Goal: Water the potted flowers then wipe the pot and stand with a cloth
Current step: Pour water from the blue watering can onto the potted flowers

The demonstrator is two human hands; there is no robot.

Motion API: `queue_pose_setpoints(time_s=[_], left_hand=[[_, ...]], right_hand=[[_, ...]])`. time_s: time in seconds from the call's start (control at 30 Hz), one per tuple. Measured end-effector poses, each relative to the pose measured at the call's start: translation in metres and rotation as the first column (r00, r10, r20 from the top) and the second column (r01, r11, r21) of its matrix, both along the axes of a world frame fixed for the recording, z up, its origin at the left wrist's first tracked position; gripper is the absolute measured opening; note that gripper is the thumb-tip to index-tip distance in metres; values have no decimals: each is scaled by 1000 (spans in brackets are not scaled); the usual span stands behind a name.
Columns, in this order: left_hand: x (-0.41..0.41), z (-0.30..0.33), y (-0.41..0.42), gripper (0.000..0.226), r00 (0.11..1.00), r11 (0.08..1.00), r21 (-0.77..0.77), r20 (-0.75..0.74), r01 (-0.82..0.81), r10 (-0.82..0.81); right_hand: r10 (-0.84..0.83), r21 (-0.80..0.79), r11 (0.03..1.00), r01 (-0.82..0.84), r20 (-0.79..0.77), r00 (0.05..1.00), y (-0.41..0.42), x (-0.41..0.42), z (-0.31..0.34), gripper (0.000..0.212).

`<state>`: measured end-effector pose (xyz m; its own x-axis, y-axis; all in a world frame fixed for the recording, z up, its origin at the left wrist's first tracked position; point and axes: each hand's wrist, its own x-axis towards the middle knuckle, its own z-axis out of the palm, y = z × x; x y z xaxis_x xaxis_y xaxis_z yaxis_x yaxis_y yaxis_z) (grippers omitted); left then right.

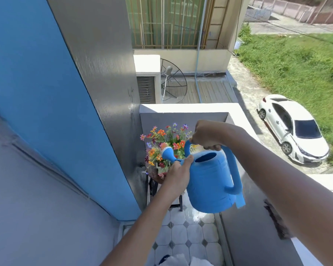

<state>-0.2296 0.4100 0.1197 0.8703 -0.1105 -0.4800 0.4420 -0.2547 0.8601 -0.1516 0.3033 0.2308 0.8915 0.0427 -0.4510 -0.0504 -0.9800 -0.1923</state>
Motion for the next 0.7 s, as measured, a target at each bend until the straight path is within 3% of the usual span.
queue_pose_setpoints(time_s=[0.23, 0.5, 0.7], left_hand=[[7, -1, -33, 94, 996, 996, -33, 1, 85, -85], [15, -1, -53, 88, 981, 981, 28, 28, 193, -194], [17, -1, -49, 92, 981, 981, 38, 24, 190, -191]], right_hand=[[-96, -2, 995, 96, -11, 995, -37, -3, 0, 34], [-187, 50, 981, 190, -50, 981, -60, -7, 4, 31], [-189, 63, 979, 192, -54, 980, -59, -2, 4, 31]])
